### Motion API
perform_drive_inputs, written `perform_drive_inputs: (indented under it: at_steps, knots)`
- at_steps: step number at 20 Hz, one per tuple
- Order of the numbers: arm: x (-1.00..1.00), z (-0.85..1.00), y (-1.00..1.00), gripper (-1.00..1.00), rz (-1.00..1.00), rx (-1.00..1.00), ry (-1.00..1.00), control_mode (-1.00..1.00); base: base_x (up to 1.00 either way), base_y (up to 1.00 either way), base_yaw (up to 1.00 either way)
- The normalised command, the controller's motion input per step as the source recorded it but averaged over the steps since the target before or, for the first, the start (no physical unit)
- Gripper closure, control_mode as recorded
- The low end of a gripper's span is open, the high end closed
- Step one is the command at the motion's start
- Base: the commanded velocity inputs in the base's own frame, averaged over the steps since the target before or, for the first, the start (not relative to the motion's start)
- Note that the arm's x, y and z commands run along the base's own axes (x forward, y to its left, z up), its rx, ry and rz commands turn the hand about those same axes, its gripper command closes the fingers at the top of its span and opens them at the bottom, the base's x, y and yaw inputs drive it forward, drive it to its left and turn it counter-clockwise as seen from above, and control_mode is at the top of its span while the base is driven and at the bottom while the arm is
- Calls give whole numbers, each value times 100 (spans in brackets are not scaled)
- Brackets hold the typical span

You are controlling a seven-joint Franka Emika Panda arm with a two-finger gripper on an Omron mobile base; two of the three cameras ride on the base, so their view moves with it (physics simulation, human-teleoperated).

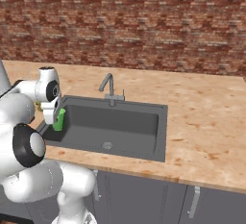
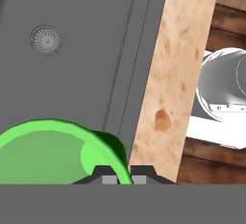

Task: Remove the broccoli and potato from the sink. Then move the bowl and cup from the counter to the sink for washing.

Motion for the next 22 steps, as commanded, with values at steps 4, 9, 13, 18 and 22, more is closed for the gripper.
perform_drive_inputs:
  at_steps: [4,9,13,18,22]
  knots:
    - [31,-22,-10,100,0,0,-4,-100,0,0,0]
    - [32,-24,-7,100,0,0,-4,-100,0,0,0]
    - [32,-27,-3,100,0,0,0,-100,0,0,0]
    - [35,-27,0,100,0,0,0,-100,0,0,0]
    - [32,-26,1,100,1,0,0,-100,0,0,0]
